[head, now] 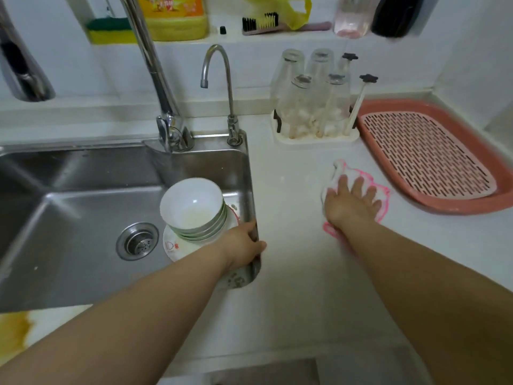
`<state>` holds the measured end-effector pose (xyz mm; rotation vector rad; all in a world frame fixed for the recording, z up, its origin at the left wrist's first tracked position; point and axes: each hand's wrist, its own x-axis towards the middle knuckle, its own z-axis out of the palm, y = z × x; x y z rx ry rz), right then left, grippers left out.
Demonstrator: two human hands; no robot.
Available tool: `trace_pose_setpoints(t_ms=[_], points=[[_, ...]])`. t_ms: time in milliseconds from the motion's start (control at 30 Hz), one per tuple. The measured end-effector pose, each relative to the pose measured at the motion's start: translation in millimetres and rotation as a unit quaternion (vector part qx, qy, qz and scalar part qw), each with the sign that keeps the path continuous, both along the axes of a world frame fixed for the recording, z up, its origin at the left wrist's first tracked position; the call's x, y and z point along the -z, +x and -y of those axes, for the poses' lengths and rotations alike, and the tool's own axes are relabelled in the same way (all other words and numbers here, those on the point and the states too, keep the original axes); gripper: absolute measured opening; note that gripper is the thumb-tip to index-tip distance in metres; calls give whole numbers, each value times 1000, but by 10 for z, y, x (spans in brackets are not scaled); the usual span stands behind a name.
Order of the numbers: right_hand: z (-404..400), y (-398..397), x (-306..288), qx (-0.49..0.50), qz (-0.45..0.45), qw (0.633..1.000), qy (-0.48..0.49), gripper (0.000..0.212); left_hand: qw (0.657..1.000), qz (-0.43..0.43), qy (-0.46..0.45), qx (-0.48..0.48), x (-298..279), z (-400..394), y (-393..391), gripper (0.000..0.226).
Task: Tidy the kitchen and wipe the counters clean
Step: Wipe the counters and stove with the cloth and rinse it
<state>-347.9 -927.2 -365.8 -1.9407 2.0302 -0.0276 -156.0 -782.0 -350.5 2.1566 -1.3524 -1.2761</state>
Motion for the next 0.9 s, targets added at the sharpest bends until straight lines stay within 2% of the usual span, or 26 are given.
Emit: trace_pose_setpoints(t_ms=[67,133,200,233,267,333,400,467,533,600,700,733,800,833,900], points=[[-193,302,32,-105,7,994,-6,54,1000,22,3,0,-6,-80,-34,61],[-685,538,85,-246,8,969,-27,53,999,49,-9,0,-26,-140,-82,47],[-1208,461,98,-328,2,943,-53,61,996,88,-9,13,-70,-226,-162,26],[-1385,325,75,-340,6,939,-49,70,994,108,-7,27,-90,-273,-202,24],[-1483,134,66,-343,-5,938,-42,75,992,124,-4,40,-98,-343,-238,33],[-1486,-305,66,-299,-51,952,-41,67,988,142,11,58,-103,-517,-279,46],[-1367,-719,12,-159,-71,985,-19,59,982,165,10,92,-121,-670,-312,37],[-1283,-927,-16,-18,-60,998,18,62,976,188,-2,112,-117,-796,-316,35],[-1358,-762,-38,31,-51,997,55,62,969,212,-1,127,-130,-938,-296,38],[-1599,-390,-36,-23,-43,997,54,59,962,230,-4,143,-145,-1026,-257,41],[-2209,124,10,-228,-42,972,40,60,963,215,-26,158,-200,-1122,-194,46],[-2370,184,-6,-270,-45,961,44,66,964,207,-41,164,-236,-1164,-168,46],[-2499,172,-79,-276,-74,957,45,86,971,172,-71,151,-300,-1338,-41,48],[-2501,141,-111,-248,-99,963,40,86,976,150,-84,131,-329,-1451,50,48],[-2529,256,-172,-124,-102,986,44,67,983,127,-100,88,-367,-1769,390,48]])
